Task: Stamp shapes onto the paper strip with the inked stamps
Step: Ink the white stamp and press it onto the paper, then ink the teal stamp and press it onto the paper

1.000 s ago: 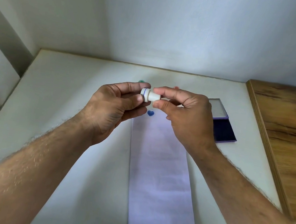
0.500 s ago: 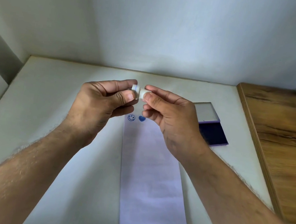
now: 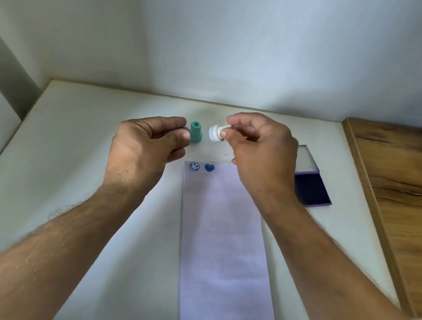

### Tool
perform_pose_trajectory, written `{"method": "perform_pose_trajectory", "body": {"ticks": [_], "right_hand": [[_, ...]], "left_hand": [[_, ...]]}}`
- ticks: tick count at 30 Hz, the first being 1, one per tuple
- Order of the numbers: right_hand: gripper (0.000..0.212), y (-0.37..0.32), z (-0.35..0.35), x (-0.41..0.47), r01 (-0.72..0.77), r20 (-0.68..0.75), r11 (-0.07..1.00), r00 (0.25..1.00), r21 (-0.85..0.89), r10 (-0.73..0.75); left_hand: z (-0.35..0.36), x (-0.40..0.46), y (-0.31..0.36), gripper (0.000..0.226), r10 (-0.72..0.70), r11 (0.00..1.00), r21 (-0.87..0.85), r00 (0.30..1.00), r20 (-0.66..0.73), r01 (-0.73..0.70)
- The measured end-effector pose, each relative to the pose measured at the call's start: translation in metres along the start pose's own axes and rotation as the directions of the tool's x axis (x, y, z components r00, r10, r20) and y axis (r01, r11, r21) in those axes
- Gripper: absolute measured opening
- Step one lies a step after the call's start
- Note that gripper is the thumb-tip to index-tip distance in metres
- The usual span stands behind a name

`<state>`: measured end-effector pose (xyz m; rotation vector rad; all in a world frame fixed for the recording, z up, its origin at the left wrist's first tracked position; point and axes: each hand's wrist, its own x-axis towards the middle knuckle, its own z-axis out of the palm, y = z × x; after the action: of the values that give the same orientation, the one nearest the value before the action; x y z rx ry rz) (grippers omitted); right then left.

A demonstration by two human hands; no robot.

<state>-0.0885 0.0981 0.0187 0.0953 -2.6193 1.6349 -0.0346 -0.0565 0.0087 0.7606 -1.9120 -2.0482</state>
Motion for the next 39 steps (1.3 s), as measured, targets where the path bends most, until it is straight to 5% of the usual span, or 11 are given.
{"method": "perform_pose_trajectory", "body": {"ticks": [3,8,16,19,24,30,34,39], "right_hand": [[0.017,-0.003,0.010,0.005,0.168,0.076,0.951,0.985,-0.259,-0.153],[0.028,-0.004,0.024,0.018,0.201,0.102,0.841,0.980,-0.503,-0.174],[0.033,0.001,0.029,0.029,0.124,0.080,0.783,0.992,-0.609,-0.096],[0.039,-0.008,0.029,0.025,0.268,0.113,0.741,0.961,-0.616,-0.253],[0.053,-0.013,0.046,0.022,0.547,0.400,0.570,0.837,-0.613,-0.373],[0.040,-0.008,0.051,0.024,0.406,0.283,0.702,0.913,-0.585,-0.293],[0.020,-0.024,0.038,0.018,0.169,0.107,0.956,0.983,-0.240,-0.147],[0.021,-0.035,0.021,0.014,-0.133,0.175,0.990,0.975,-0.041,0.139]], "left_hand": [[0.000,0.001,-0.002,0.020,0.013,1.000,0.021,1.000,-0.017,-0.012],[-0.004,0.004,-0.003,0.022,0.022,0.999,0.046,0.999,-0.041,-0.020],[-0.007,0.006,0.000,0.022,0.024,0.999,0.032,0.998,-0.057,-0.022],[-0.008,0.006,-0.001,0.023,0.027,0.999,0.031,0.998,-0.056,-0.025],[-0.009,0.005,-0.003,0.022,0.041,0.997,0.065,0.997,-0.063,-0.037],[-0.011,0.006,-0.002,0.033,0.053,0.992,0.117,0.996,-0.070,-0.045],[-0.011,0.002,0.003,0.056,0.114,0.969,0.223,0.993,-0.031,-0.104],[-0.006,-0.009,0.012,0.053,0.232,0.963,0.136,0.973,0.009,-0.231]]}}
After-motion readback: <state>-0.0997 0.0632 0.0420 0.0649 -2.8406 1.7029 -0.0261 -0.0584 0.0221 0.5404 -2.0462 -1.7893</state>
